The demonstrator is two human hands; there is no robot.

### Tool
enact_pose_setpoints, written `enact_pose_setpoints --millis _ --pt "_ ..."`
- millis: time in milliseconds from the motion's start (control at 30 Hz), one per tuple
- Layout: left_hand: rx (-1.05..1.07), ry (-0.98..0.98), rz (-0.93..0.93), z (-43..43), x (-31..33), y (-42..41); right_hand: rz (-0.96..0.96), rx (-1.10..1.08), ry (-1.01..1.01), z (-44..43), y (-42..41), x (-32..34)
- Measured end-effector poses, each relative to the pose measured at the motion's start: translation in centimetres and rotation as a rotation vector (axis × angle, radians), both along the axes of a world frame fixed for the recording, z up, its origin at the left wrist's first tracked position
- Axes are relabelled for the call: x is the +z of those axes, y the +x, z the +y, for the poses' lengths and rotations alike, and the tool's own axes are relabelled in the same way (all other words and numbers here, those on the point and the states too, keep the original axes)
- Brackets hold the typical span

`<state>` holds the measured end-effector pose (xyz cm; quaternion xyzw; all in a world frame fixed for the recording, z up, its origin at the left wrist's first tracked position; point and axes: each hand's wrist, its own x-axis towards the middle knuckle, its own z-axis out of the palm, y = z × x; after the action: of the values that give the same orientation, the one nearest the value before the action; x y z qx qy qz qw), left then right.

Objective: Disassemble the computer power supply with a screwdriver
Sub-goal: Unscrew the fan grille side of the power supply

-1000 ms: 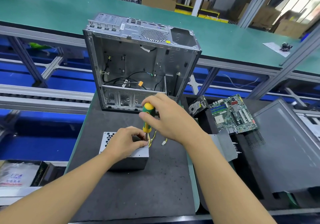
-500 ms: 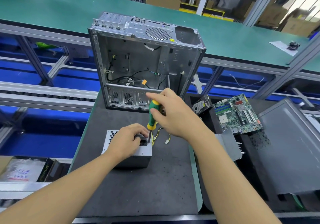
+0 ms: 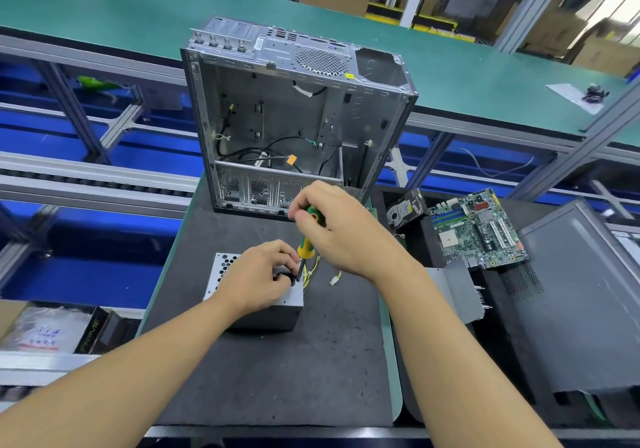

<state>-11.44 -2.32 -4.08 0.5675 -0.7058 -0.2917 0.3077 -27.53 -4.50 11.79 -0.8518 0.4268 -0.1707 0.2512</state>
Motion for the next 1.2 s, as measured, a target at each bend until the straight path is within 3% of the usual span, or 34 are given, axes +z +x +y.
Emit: enact_pose_setpoints --millis 167,433,767,967,1200 --pt "-0.005 -0.031 -0.057 -0.12 -0.19 -0.03 0.032 0.041 -0.041 -0.4 0.33 -0.02" --pt "-0.043 -0.006 -0.041 -0.08 0.01 0.02 0.025 -0.004 0.081 -0.54 -0.2 0.0" --pt "-0.102 -0.06 -0.199 -0.51 -0.13 0.09 -0.03 0.008 0.179 -0.8 0.48 0.03" --pt "0.082 -0.02 0.117 -0.17 -0.66 0.36 0.1 0.019 0.031 -1.08 0.65 0.02" --pt "0.175 -0.069 0.14 0.01 -0.43 0.28 0.023 -0.051 0.073 -0.99 0.26 0.1"
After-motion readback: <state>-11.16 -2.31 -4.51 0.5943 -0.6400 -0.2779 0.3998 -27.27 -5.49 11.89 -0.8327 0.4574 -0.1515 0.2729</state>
